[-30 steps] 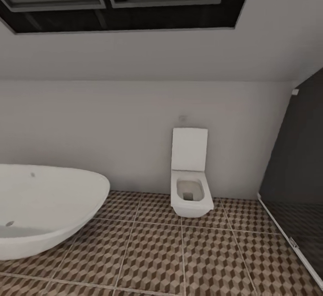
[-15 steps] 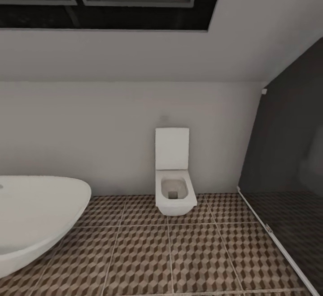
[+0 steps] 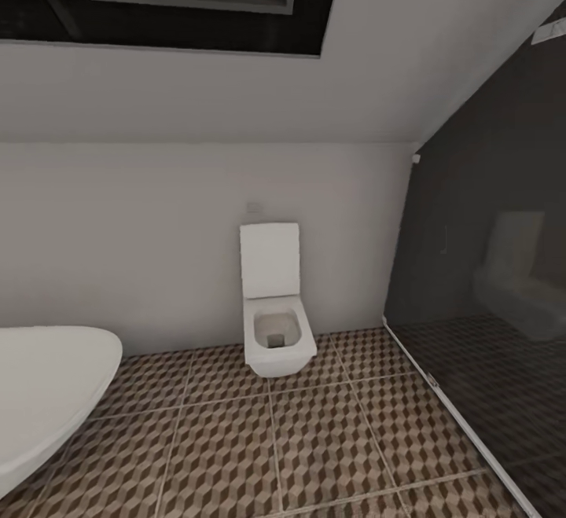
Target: Take the four mousetraps from the cabinet in the bathroom and place them on the bathroom floor. Make sure all four end up on the same floor surface, and ensure that at least two of them are either under or directly next to the same bathroom sink.
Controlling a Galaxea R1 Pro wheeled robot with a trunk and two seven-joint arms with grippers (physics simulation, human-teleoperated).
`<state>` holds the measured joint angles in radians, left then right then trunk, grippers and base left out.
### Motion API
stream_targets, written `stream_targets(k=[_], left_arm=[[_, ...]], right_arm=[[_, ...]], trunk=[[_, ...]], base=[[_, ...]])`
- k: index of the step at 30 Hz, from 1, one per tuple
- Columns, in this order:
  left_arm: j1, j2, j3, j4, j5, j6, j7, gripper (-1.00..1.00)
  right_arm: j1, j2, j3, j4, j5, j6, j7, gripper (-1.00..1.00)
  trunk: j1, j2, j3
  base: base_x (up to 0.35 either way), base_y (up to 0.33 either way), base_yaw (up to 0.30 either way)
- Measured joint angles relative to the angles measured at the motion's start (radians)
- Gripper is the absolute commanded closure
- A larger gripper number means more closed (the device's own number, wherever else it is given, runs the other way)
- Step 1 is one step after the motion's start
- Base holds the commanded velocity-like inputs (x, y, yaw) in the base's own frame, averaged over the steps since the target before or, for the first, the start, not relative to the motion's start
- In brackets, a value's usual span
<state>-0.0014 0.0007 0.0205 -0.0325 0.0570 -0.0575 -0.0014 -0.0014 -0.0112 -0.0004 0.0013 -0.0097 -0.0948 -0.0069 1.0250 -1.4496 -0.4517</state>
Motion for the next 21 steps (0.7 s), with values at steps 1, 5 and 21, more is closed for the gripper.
stream_targets(k=[1,5,21], left_arm=[[0.000,0.000,0.000,0.000,0.000,0.000,0.000,-1.00],[0.000,0.001,0.001,0.000,0.001,-0.001,0.000,-1.00],[0.000,-0.002,0.000,0.000,0.001,0.000,0.000,-1.00]], right_arm=[[0.000,0.000,0.000,0.000,0.000,0.000,0.000,-1.00],[0.000,0.000,-0.001,0.000,0.000,0.000,0.000,-1.00],[0.000,-0.001,-0.002,0.000,-0.001,-0.007,0.000,-1.00]], trunk=[[0.000,0.000,0.000],[0.000,0.000,0.000],[0.000,0.000,0.000]], base=[[0.000,0.000,-0.274],[0.000,0.000,-0.275],[0.000,0.000,-0.282]])
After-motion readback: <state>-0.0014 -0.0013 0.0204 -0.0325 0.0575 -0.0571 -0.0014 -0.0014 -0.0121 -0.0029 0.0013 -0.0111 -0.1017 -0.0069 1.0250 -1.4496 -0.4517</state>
